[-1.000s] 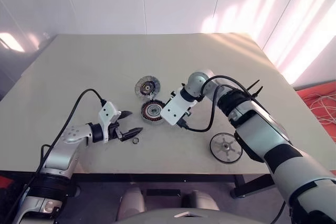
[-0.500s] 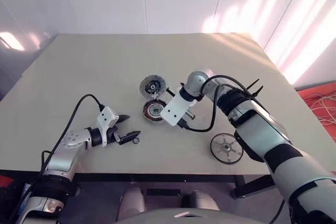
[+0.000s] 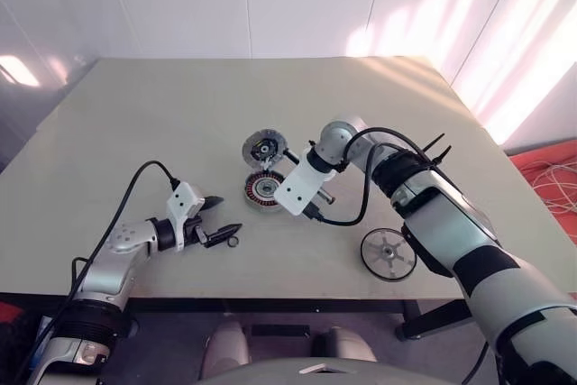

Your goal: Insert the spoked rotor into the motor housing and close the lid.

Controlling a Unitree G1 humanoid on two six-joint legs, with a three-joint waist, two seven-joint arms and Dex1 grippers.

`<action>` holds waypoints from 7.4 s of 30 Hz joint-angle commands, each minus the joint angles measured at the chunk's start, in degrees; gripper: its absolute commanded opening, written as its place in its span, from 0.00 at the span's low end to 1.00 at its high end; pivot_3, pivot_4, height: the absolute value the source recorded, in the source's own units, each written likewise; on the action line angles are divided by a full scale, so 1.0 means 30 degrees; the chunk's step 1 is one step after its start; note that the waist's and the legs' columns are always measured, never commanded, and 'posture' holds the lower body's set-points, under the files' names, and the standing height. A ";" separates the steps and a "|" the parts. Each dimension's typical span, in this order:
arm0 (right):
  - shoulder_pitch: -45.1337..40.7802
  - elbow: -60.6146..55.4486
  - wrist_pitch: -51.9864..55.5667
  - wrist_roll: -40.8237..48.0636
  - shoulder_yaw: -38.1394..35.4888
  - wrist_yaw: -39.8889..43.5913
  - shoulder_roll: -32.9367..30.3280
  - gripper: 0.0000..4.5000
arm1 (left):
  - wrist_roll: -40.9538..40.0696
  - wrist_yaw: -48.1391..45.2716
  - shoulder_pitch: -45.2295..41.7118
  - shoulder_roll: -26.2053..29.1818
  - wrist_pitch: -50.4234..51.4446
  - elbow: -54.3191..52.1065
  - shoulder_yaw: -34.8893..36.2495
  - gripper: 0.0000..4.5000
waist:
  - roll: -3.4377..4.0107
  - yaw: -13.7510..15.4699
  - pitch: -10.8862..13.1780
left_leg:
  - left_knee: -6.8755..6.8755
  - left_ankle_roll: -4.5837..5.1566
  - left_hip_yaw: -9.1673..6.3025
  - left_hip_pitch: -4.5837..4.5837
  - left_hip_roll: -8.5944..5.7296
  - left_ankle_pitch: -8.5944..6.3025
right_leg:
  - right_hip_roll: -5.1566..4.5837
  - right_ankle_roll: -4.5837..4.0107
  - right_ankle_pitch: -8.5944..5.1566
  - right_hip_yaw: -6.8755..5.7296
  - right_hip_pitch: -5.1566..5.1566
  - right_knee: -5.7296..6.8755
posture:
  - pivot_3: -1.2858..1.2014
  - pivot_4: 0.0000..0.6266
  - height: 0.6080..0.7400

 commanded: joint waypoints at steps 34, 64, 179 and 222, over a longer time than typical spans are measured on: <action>0.2008 -0.6095 -0.0102 0.1364 -0.0494 0.2000 -0.5354 0.00 | 0.0542 -0.0007 -0.0281 -0.0366 -0.0680 0.0169 -0.0025 1.00 | -0.0014 0.0048 0.0007 | 0.0009 0.0012 0.0011 -0.0019 -0.0003 -0.0001 | 0.0001 0.0000 0.0000 0.0000 -0.0010 -0.0008 | 0.52 0.00 1.00; 0.1823 -0.8870 0.4844 0.4080 -0.3915 0.0231 -0.5794 0.66 | -0.0372 -0.0068 -0.1068 0.0410 0.3697 -0.3668 -0.0012 1.00 | -0.0016 0.0048 0.0007 | 0.0035 0.0016 0.0007 -0.0004 -0.0002 0.0000 | 0.0001 0.0000 0.0001 0.0000 0.0006 0.0006 | 0.52 0.00 1.00; 0.5794 -1.1379 1.3655 0.4905 -0.8695 -0.6272 -0.8112 0.67 | 0.2172 -0.0177 0.1775 0.2424 0.1617 -0.4953 -0.1748 0.61 | 0.0038 0.0508 0.0020 | -0.0014 -0.0024 0.0076 0.0144 0.0005 0.0034 | 0.0000 -0.0022 -0.0015 0.0011 0.0078 0.0025 | 0.52 0.00 1.00; 0.5598 -1.0921 1.3376 0.4755 -0.8472 -0.6554 -0.7877 0.67 | 0.0023 0.1895 -0.0447 -0.0291 0.2212 -0.2730 0.0249 0.17 | 0.0035 0.0512 0.0019 | -0.0014 -0.0034 0.0078 0.0114 0.0001 0.0043 | 0.0001 -0.0031 -0.0010 0.0020 0.0042 0.0040 | 0.52 0.00 1.00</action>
